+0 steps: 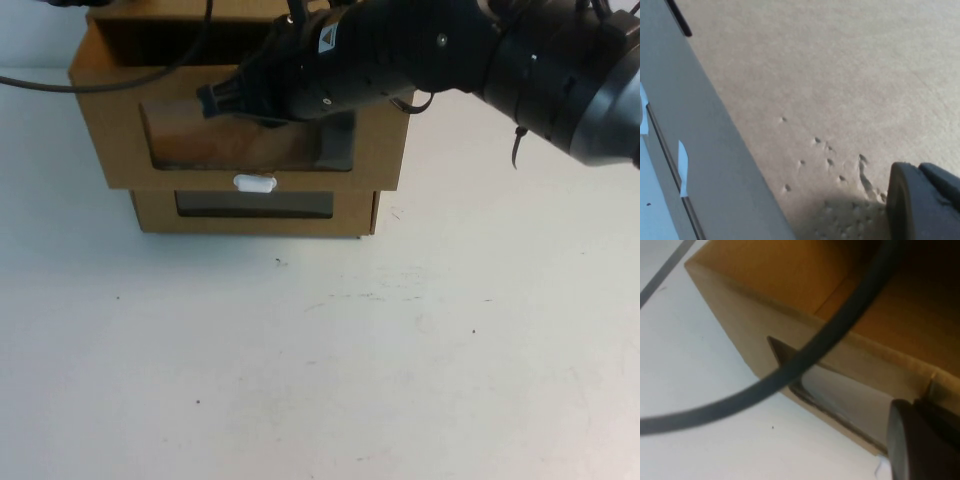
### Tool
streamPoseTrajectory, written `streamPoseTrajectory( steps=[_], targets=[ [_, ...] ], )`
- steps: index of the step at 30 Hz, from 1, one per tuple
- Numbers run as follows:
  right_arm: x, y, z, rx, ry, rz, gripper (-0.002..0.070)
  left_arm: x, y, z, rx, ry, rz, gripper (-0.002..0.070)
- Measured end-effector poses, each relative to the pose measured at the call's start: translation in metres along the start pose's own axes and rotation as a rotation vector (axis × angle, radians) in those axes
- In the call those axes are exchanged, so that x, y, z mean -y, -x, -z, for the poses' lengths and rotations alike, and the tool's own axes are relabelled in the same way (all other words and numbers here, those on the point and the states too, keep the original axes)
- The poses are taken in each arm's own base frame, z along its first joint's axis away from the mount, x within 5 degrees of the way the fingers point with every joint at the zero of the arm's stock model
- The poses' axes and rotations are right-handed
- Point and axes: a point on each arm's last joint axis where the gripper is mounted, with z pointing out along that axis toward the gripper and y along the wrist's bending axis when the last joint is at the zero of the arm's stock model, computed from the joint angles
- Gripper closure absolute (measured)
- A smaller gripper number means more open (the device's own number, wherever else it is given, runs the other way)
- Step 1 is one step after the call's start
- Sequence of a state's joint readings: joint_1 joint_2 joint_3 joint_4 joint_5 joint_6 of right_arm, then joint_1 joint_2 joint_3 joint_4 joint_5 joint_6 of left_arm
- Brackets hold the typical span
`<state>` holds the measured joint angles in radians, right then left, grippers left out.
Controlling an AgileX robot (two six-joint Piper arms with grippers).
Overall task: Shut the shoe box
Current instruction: Close the shoe box with your right arm
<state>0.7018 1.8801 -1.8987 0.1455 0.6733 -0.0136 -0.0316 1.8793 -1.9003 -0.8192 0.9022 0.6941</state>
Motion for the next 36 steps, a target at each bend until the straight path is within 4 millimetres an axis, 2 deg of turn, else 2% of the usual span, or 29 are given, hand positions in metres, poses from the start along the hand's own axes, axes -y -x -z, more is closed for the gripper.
streamPoseTrajectory(
  steps=[7,15,22,36],
  targets=[
    [0.017,0.002,-0.010,0.044,-0.004,-0.065,0.0687,0.001,0.000,0.000,-0.003,-0.011,0.007,0.0680],
    [0.030,0.010,-0.012,0.134,-0.028,-0.087,0.0687,0.001,0.000,0.000,-0.003,-0.011,0.009,0.0680],
    [0.043,0.008,-0.029,0.192,-0.043,-0.122,0.0687,0.001,0.000,0.000,-0.003,-0.011,0.009,0.0680],
    [0.050,0.005,-0.047,0.256,-0.051,-0.147,0.0687,0.001,0.001,0.001,-0.001,-0.009,0.005,0.0680]
  ],
)
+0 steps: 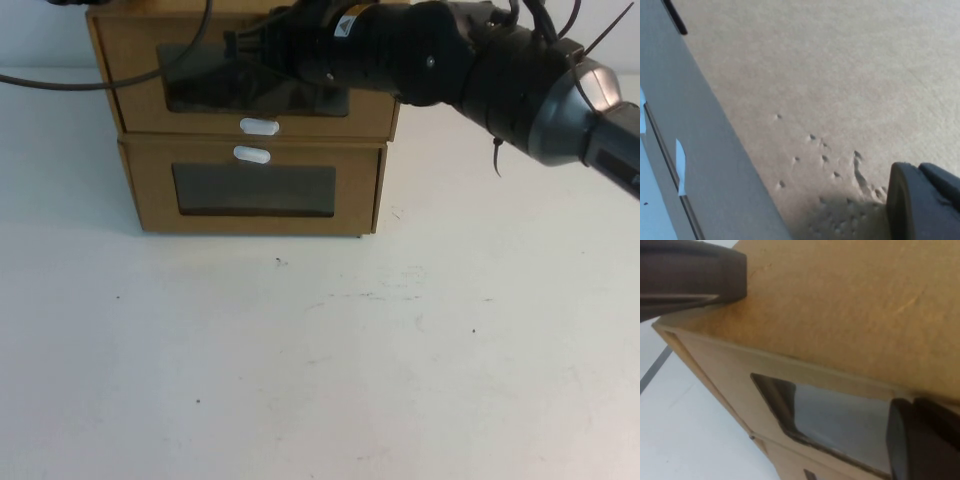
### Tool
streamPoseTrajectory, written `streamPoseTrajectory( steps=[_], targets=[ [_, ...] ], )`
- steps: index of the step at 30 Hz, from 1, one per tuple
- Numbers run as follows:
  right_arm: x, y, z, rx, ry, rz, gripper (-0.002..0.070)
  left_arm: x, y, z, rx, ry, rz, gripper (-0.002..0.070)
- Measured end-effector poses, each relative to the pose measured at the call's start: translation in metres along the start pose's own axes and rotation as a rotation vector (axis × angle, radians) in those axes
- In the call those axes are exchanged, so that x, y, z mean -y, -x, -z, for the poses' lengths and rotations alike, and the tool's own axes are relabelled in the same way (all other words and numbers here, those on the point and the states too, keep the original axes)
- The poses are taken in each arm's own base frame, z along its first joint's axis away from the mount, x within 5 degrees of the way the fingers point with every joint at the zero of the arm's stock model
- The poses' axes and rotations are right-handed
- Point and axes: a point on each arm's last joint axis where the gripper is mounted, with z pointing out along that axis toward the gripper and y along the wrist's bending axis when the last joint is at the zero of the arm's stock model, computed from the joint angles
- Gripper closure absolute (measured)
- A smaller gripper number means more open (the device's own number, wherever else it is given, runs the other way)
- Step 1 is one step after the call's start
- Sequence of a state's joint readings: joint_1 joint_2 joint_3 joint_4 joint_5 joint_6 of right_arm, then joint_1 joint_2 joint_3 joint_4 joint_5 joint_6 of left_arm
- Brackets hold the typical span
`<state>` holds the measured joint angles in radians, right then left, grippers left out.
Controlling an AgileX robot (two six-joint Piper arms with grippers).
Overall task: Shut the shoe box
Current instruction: Close the shoe box with your right arm
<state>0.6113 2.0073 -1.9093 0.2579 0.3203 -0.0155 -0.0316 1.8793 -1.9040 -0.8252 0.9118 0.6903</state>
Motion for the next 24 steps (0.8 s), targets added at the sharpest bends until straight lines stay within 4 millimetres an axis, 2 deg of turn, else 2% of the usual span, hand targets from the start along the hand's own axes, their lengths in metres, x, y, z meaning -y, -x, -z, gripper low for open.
streamPoseTrajectory(
  steps=[5,9,12,17,21,24],
  targets=[
    [-0.001,-0.003,0.000,-0.033,0.008,-0.002,0.0687,0.001,0.001,0.001,0.002,0.002,-0.004,0.0680],
    [-0.006,0.002,0.012,-0.066,0.024,0.041,0.0687,0.007,0.006,0.011,-0.001,0.004,-0.038,0.0680],
    [-0.013,0.016,0.033,-0.069,0.041,0.055,0.0687,0.019,0.017,0.030,0.026,0.009,-0.079,0.0680],
    [-0.025,0.042,0.081,-0.087,0.067,0.081,0.0687,0.050,0.034,0.076,0.081,0.025,-0.166,0.0680],
    [-0.030,0.053,0.119,-0.144,0.054,0.132,0.0687,0.072,0.040,0.113,0.100,0.088,-0.256,0.0680],
    [-0.027,0.056,0.147,-0.226,-0.023,0.166,0.0687,0.089,0.036,0.142,0.147,0.133,-0.290,0.0680]
  ],
)
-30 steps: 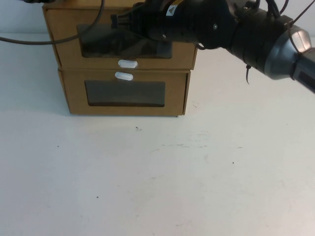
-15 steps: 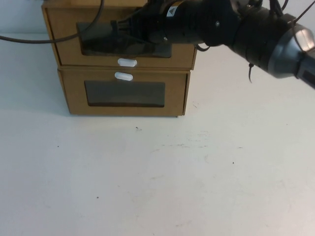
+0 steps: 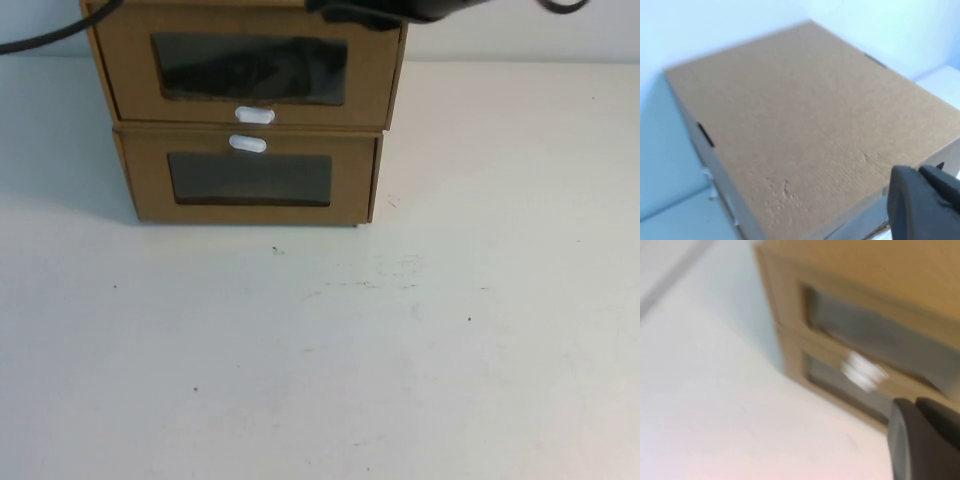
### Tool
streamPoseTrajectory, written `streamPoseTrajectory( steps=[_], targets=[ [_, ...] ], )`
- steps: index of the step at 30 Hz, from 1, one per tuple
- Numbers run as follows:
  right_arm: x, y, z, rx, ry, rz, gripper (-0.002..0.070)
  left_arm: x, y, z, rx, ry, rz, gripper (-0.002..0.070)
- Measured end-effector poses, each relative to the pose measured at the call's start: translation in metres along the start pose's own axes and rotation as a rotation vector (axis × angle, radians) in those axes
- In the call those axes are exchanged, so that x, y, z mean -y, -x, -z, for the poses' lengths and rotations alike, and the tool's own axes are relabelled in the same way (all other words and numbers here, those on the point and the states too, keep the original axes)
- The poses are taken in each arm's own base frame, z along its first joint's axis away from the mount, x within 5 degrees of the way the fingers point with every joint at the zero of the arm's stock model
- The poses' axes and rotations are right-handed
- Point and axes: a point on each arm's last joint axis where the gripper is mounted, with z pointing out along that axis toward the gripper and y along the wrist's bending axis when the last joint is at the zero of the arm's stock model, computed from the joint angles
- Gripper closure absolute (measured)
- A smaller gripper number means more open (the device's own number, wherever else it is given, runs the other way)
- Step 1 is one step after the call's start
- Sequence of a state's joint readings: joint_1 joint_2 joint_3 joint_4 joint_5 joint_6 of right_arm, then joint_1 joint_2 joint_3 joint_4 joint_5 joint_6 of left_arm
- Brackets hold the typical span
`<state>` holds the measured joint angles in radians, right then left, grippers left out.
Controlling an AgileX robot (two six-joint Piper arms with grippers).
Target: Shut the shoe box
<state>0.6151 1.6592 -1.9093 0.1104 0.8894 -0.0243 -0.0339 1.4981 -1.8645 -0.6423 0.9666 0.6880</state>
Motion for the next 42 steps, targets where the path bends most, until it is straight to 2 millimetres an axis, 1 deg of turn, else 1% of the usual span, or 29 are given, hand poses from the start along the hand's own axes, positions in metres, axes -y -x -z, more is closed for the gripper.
streamPoseTrajectory(
  steps=[2,4,6,9,11,14,16,17,19,20,23,26,29,30,33,37,40,42],
  targets=[
    [0.005,-0.004,0.019,-0.050,-0.068,0.007,0.0687,0.010,-0.004,0.020,0.035,0.040,-0.013,0.0680],
    [0.010,-0.012,0.038,-0.096,-0.145,0.014,0.0687,0.020,-0.015,0.035,0.054,0.072,-0.008,0.0680],
    [0.014,-0.023,0.053,-0.126,-0.193,0.012,0.0687,0.029,-0.032,0.046,0.061,0.100,0.001,0.0680],
    [0.015,-0.045,0.081,-0.142,-0.221,-0.003,0.0687,0.044,-0.065,0.063,0.087,0.156,0.028,0.0680],
    [0.015,-0.067,0.103,-0.137,-0.237,-0.022,0.0687,0.056,-0.087,0.077,0.123,0.184,0.045,0.0680],
    [0.016,-0.101,0.132,-0.091,-0.258,-0.070,0.0687,0.076,-0.111,0.101,0.199,0.204,0.060,0.0680],
    [0.016,-0.128,0.151,-0.048,-0.259,-0.094,0.0687,0.090,-0.126,0.116,0.248,0.205,0.068,0.0680],
    [0.016,-0.139,0.158,-0.032,-0.256,-0.101,0.0687,0.098,-0.135,0.124,0.269,0.205,0.068,0.0680],
    [0.015,-0.169,0.171,0.005,-0.248,-0.124,0.0687,0.112,-0.153,0.138,0.310,0.210,0.055,0.0680],
    [0.015,-0.181,0.180,0.037,-0.242,-0.133,0.0687,0.117,-0.163,0.143,0.321,0.215,0.046,0.0680],
    [0.015,-0.224,0.195,0.128,-0.220,-0.160,0.0687,0.129,-0.194,0.153,0.361,0.249,0.025,0.0680],
    [0.015,-0.259,0.200,0.224,-0.192,-0.182,0.0687,0.138,-0.219,0.163,0.430,0.298,0.009,0.0680],
    [0.014,-0.281,0.200,0.314,-0.163,-0.196,0.0687,0.143,-0.242,0.167,0.485,0.341,0.009,0.0680],
    [0.014,-0.286,0.199,0.348,-0.150,-0.201,0.0687,0.144,-0.250,0.166,0.493,0.354,0.012,0.0680],
    [0.014,-0.299,0.188,0.424,-0.118,-0.197,0.0687,0.141,-0.272,0.156,0.475,0.379,0.032,0.0680],
    [0.012,-0.309,0.172,0.517,-0.071,-0.168,0.0687,0.133,-0.302,0.137,0.425,0.412,0.114,0.0680],
    [0.012,-0.316,0.162,0.541,-0.050,-0.156,0.0687,0.128,-0.324,0.125,0.398,0.440,0.190,0.0680],
    [0.012,-0.321,0.157,0.531,-0.047,-0.157,0.0687,0.127,-0.337,0.119,0.363,0.450,0.202,0.0680]
  ],
)
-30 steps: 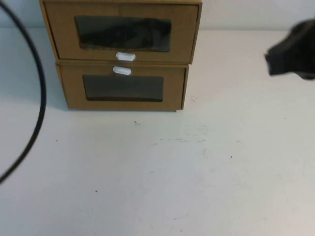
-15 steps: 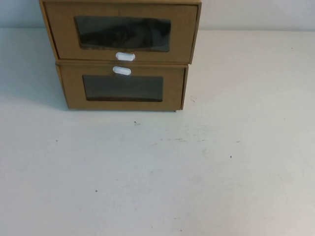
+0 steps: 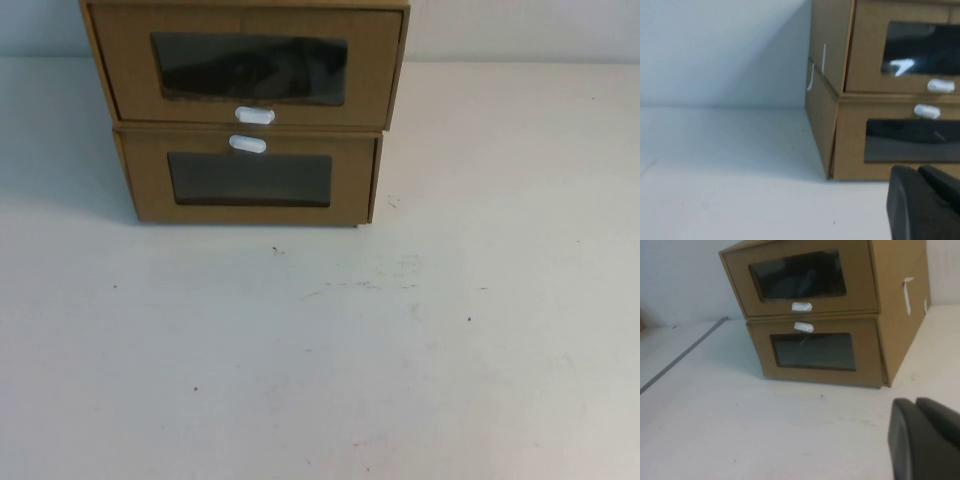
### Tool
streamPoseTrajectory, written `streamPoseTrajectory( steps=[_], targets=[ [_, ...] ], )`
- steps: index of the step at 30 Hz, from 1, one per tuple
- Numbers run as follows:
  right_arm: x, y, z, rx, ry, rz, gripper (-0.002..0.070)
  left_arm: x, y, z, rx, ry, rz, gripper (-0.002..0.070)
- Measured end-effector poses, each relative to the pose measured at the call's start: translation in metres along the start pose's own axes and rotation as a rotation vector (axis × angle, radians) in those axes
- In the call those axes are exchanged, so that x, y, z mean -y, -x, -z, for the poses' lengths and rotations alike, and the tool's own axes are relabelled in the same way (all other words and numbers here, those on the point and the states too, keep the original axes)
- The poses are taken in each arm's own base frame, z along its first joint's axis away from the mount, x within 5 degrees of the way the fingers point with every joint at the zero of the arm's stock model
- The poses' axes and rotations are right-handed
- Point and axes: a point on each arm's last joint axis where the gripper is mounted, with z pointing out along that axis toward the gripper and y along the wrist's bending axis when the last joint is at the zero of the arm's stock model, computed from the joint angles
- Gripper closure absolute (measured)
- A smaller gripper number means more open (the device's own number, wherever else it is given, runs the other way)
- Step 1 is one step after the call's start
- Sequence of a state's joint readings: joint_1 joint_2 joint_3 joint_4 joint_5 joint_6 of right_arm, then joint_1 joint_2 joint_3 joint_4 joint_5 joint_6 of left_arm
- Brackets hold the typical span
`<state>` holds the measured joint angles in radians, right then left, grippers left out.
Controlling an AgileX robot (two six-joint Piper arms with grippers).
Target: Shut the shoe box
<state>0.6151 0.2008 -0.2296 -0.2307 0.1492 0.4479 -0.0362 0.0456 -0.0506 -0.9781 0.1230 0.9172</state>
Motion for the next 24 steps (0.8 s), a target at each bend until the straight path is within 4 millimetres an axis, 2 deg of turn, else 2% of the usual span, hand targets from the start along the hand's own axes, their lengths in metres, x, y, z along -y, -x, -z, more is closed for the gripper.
streamPoseTrajectory(
  steps=[2,5,22,24],
  targets=[
    [0.001,-0.005,-0.001,-0.012,-0.001,0.001,0.0687,-0.002,-0.015,-0.002,-0.037,0.014,0.000,0.0680],
    [0.002,-0.008,-0.002,-0.021,-0.003,0.003,0.0687,-0.004,-0.024,-0.002,-0.056,0.027,0.008,0.0680],
    [0.002,-0.008,-0.002,-0.021,-0.003,0.007,0.0687,-0.004,-0.024,-0.002,-0.057,0.025,0.010,0.0680],
    [0.003,-0.008,0.001,-0.016,-0.022,0.055,0.0687,-0.004,-0.024,-0.002,-0.057,0.025,0.010,0.0680]
  ],
)
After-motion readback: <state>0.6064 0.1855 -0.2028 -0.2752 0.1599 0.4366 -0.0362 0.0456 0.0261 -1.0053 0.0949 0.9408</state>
